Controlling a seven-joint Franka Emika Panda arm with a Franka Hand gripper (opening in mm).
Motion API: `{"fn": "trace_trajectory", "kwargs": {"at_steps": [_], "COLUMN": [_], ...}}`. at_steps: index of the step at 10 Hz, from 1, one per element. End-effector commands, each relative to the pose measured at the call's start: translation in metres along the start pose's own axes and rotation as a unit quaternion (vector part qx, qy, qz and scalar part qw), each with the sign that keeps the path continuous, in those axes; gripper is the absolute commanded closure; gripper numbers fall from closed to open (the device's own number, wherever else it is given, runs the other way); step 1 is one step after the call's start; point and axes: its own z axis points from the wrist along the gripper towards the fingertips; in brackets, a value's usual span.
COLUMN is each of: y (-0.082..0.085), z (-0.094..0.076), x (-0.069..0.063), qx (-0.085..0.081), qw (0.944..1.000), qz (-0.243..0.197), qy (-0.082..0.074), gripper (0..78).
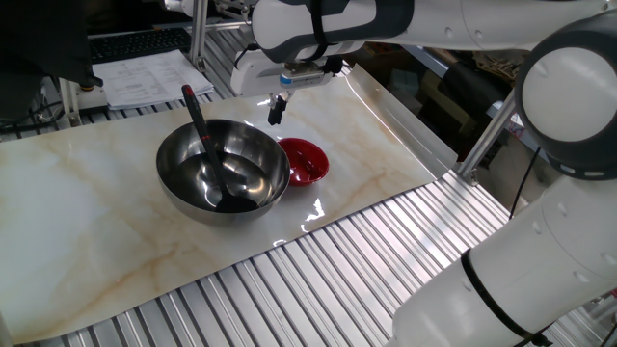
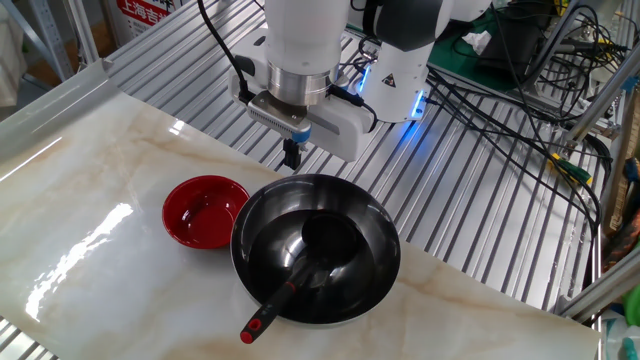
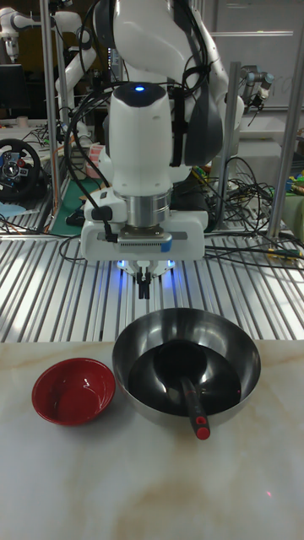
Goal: Scoop water with a large spoon from one bowl to another
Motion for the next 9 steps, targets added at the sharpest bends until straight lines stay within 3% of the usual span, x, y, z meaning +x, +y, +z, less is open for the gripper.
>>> {"fn": "trace_trajectory", "kwargs": {"at_steps": [1, 2, 3, 7, 9], "y": [0.000, 0.000, 0.001, 0.008, 0.020], "z": [0.000, 0.000, -0.001, -0.007, -0.012], "x": [0.000, 0.000, 0.000, -0.003, -0.008], "qx": [-0.092, -0.092, -0.073, -0.075, -0.076], "qw": [0.9872, 0.9872, 0.9887, 0.9874, 0.9873], "qz": [0.129, 0.129, 0.129, 0.138, 0.139], "qy": [0.020, 0.020, 0.017, 0.018, 0.014], "gripper": [77.6, 77.6, 77.6, 77.6, 77.6]}}
